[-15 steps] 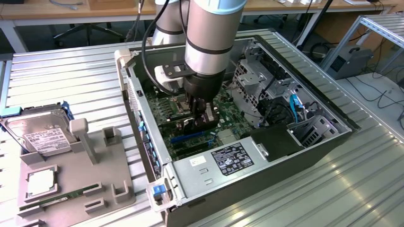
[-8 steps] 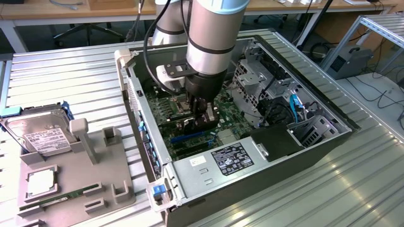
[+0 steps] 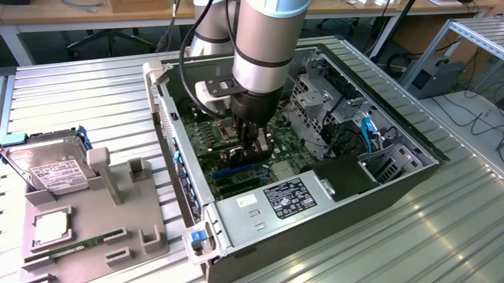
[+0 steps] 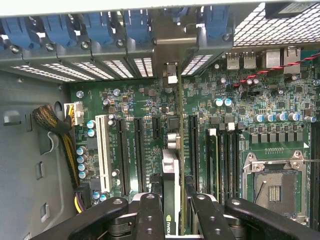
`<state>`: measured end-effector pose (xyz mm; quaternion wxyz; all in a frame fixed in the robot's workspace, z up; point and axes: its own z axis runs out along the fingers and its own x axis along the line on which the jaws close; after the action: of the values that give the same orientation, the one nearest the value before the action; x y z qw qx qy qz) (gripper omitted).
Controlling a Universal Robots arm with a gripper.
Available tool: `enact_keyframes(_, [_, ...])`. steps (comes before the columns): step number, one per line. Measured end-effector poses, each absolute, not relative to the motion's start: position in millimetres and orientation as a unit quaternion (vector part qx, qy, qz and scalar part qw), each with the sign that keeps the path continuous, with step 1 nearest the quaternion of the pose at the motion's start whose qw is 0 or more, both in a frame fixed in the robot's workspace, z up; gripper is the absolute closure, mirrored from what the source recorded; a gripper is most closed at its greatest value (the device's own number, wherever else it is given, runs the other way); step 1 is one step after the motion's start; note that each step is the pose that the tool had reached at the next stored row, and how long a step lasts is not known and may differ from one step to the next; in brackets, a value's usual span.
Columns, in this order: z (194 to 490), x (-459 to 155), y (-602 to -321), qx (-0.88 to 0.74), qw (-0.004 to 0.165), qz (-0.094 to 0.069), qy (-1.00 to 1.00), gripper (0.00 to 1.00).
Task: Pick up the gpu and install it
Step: 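Insert the gpu into the slot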
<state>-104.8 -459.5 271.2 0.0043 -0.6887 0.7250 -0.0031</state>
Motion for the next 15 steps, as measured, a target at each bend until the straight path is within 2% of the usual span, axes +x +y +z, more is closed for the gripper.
enact_keyframes(15, [268.4, -105.8, -459.4, -0.685, 0.004, -0.003, 0.728, 0.73])
